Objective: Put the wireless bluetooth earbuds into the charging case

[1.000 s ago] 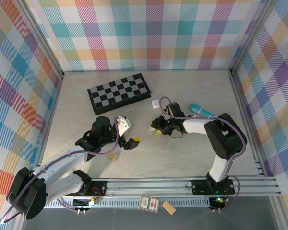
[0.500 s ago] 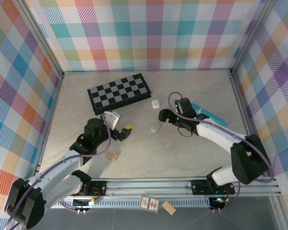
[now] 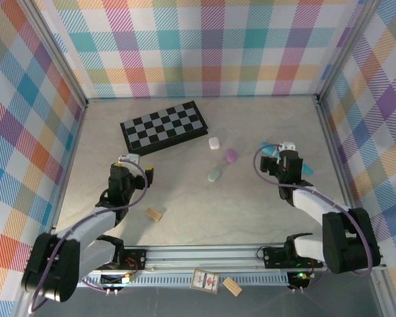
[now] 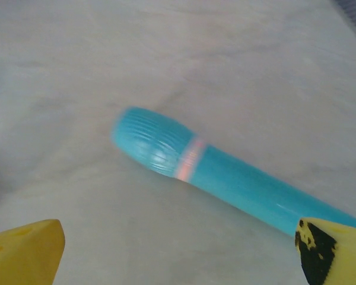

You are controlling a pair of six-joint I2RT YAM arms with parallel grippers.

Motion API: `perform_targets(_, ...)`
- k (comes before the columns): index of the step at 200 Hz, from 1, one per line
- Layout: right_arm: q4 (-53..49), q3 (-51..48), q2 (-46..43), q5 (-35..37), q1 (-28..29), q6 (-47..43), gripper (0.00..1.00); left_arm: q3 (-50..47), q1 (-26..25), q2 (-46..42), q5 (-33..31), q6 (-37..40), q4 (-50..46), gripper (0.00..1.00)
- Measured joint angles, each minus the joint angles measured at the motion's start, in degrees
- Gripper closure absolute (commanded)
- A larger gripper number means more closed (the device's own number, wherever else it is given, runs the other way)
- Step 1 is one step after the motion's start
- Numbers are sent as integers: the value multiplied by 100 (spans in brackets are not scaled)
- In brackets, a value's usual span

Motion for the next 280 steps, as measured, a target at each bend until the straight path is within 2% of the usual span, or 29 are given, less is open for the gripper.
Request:
perform_targets(29, 968, -118, 621, -315, -328, -96, 1, 76, 297, 935, 208, -74, 684, 1)
perform_targets(59, 1794, -72, 1185, -678, -522, -133, 1, 601, 575, 1775, 446, -293, 990, 1)
perform_targets(97, 2208, -72, 1493, -931, -584, -170, 1, 796, 629, 2583, 555, -479, 1659, 0)
perform_targets(280, 2490, -72, 1493, -1034, -584, -170, 1, 796, 715, 2680, 553, -636, 1792, 0)
